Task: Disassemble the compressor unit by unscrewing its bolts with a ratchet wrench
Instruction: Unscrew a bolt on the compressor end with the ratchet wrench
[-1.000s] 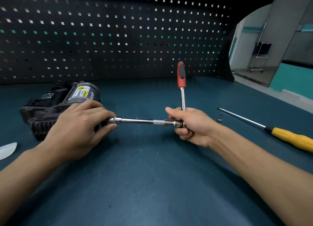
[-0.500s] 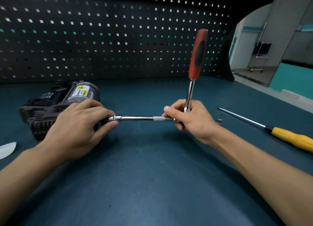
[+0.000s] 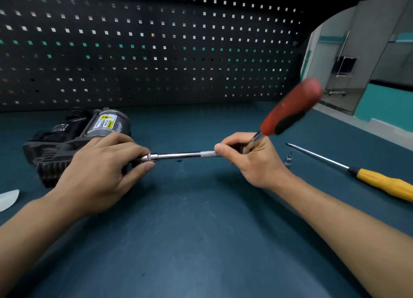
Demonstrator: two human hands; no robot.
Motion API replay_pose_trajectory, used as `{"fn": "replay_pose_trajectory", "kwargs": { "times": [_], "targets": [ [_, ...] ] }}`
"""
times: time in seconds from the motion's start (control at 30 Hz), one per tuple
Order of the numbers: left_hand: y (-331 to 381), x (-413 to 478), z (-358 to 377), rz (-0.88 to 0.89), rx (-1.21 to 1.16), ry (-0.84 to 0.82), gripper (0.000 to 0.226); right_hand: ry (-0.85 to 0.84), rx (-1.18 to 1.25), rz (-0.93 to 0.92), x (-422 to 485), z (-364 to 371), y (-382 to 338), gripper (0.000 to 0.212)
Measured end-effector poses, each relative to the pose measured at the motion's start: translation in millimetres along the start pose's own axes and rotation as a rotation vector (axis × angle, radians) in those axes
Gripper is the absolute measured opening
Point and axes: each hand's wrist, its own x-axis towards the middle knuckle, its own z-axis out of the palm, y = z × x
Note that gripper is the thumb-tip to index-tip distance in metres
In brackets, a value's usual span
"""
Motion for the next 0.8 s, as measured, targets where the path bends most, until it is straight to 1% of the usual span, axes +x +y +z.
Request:
{"fn": "replay_pose_trajectory", "kwargs": {
  "times": [0.07,0.17,0.27,0.4,0.57,0.7,0.8],
  "targets": [
    [0.6,0.0,0.0,0.003,0.002,0.003,0.038,0.000,-0.070,-0.051,-1.0,-1.9,-1.5,0.010],
    [1.6,0.0,-0.5,0.006,-0.003,0.008,0.039,-0.001,-0.200,-0.091,-1.8,-5.1,-5.0,0.010],
    [2.6,0.0,-1.3,0.005,-0.014,0.012,0.040,-0.001,-0.248,-0.111,-2.6,-5.9,-8.3,0.010],
    [2.0,0.2,-1.6,0.011,-0.018,0.004,0.042,-0.005,-0.213,-0.098,-3.0,-3.6,-9.0,0.011],
    [-0.3,1.7,-2.2,0.055,-0.021,0.001,0.041,0.016,-0.070,-0.025,-1.7,1.2,-3.3,0.016],
    [-2.1,1.7,-2.1,0.074,-0.036,0.009,0.041,0.004,-0.053,-0.014,-0.2,0.3,-0.4,0.022],
    [-4.1,2.1,-0.9,0.085,-0.047,0.010,0.041,0.009,-0.022,0.053,0.6,1.1,0.7,0.028]
  ]
}}
